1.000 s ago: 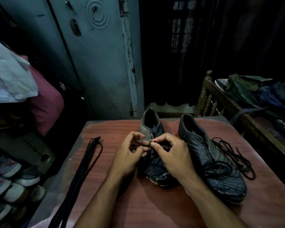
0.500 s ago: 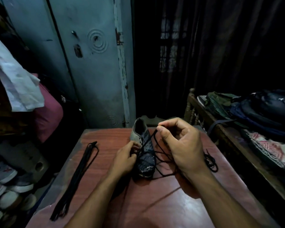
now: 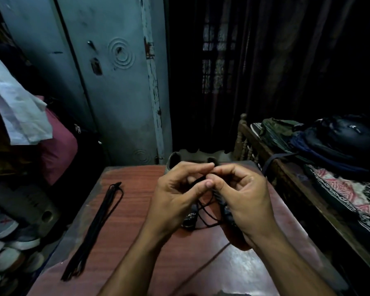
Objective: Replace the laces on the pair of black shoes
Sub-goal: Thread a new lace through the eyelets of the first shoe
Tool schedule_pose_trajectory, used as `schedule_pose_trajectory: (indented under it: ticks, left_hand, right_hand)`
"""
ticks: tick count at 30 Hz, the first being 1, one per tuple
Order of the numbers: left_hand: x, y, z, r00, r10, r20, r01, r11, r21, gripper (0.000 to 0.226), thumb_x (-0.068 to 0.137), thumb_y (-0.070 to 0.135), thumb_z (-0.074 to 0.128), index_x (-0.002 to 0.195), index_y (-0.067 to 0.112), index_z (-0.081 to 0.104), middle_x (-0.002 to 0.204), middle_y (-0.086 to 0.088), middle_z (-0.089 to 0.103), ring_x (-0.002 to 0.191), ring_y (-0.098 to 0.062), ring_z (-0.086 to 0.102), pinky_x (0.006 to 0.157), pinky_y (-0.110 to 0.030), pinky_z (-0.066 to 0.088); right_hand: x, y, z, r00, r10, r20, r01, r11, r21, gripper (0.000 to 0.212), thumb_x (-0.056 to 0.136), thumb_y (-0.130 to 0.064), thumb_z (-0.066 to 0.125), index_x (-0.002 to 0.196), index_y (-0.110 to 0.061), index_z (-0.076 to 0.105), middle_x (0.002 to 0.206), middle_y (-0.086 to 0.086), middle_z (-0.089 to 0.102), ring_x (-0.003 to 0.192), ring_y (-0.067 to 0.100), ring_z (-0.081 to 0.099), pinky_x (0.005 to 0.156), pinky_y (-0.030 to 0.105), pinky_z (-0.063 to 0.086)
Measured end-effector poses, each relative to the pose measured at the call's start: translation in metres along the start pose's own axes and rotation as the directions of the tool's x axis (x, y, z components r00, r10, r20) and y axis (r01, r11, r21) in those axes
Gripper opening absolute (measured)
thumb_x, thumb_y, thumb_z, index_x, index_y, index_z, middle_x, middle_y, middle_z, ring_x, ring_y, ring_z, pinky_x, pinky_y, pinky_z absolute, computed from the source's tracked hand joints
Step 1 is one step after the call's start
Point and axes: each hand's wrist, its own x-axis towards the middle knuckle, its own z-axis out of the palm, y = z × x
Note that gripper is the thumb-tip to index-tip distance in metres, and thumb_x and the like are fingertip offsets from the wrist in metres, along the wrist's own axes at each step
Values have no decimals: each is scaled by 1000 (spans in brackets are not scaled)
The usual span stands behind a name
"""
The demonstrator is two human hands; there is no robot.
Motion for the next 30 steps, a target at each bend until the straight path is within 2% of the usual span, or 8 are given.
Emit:
schedule_pose_trajectory:
  ticks: [7,10,13,17,21,25,28,30]
  left_hand:
    - [-6,1,-6,999,-32,-6,32,997,66,31,82,13,80,109,25,71,90,0,75,88,-14,74,81,-30,58]
    - [-4,7,-17,994,-69,90,53,983,177,43,83,15,82,118,35,64,89,2,75,90,-17,74,84,-31,59]
    - [0,12,-25,981,-71,181,17,959,284,40,82,13,83,113,29,63,87,6,75,89,-14,74,83,-31,59]
    - [4,10,-31,964,-60,259,-44,926,375,21,80,15,85,95,22,71,86,13,76,84,-5,74,77,-24,59]
    - [2,6,-29,938,-1,348,-180,854,488,20,82,12,84,96,21,74,86,19,75,85,7,70,72,-7,48]
    - [9,1,-31,858,-50,511,-315,735,601,32,83,23,84,105,30,62,95,16,73,89,3,68,72,-29,56]
    - [14,3,-31,814,-83,575,-369,690,622,32,85,27,82,103,31,57,96,12,71,88,-5,66,71,-37,55]
    - [17,7,-30,792,-74,606,-416,662,623,29,86,28,80,103,30,57,94,9,68,85,-8,63,70,-36,53]
  right_hand:
    - [-1,4,-13,990,90,110,-88,996,-23,20,81,-15,81,98,-23,75,92,4,77,87,21,75,77,32,61]
    - [5,1,-23,963,110,247,-29,951,-308,31,79,-30,82,108,-30,73,92,-7,75,85,12,73,78,33,62]
    - [5,1,-23,941,89,327,55,912,-407,16,87,-22,79,99,-32,77,84,-12,76,78,8,74,73,33,62]
    - [1,6,-23,937,100,336,35,927,-373,28,92,-5,72,89,-34,75,82,-8,78,74,10,76,67,28,62]
    - [2,11,-29,912,157,379,60,862,-504,22,94,-13,71,89,-35,74,77,-18,74,70,1,71,66,19,55]
    - [14,8,-32,721,405,562,174,680,-713,13,103,-35,57,113,-37,65,86,-9,70,75,2,62,66,22,47]
    - [21,4,-34,552,540,635,95,716,-691,22,105,-33,53,119,-20,65,93,-4,68,75,0,62,71,24,54]
    - [23,4,-35,448,594,668,-11,751,-660,28,103,-27,59,127,-13,63,107,3,72,90,7,71,82,34,61]
